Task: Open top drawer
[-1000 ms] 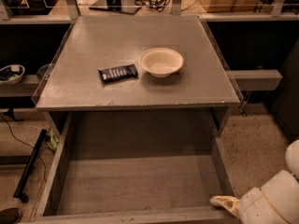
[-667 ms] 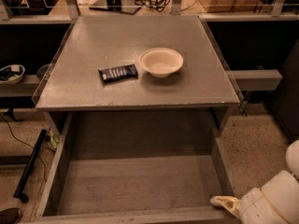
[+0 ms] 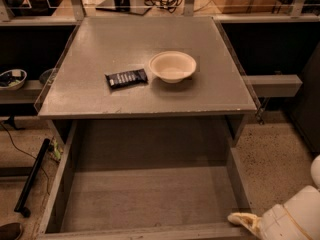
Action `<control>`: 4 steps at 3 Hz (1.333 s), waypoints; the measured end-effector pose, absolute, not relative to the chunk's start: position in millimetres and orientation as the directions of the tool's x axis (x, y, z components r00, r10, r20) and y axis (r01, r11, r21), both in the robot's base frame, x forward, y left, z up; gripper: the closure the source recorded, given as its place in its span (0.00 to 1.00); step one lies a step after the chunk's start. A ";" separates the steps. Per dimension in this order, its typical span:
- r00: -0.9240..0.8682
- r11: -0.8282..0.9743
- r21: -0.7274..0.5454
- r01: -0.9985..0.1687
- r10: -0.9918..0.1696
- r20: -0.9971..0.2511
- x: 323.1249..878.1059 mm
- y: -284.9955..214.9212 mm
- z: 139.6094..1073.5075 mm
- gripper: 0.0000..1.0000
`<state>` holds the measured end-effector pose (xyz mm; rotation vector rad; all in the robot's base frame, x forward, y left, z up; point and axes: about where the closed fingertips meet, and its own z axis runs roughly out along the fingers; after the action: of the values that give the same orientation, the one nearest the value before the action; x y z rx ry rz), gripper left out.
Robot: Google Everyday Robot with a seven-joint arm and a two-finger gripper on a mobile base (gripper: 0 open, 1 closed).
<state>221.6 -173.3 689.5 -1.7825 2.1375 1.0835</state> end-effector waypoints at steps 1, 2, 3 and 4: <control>-0.294 0.031 0.437 -0.899 -0.782 -0.550 208.7 -177.8 692.3 0.00; -0.294 0.031 0.437 -0.899 -0.782 -0.550 211.2 -178.1 692.4 0.00; -0.301 0.022 0.447 -0.894 -0.768 -0.565 200.4 -182.5 694.9 0.00; -0.302 0.021 0.448 -0.894 -0.767 -0.566 203.7 -183.0 695.1 0.00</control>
Offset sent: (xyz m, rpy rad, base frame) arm -0.0612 -0.0234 0.0064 0.0883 0.0353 -0.0443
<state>203.7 -183.0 695.1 -1.7477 2.1198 1.1451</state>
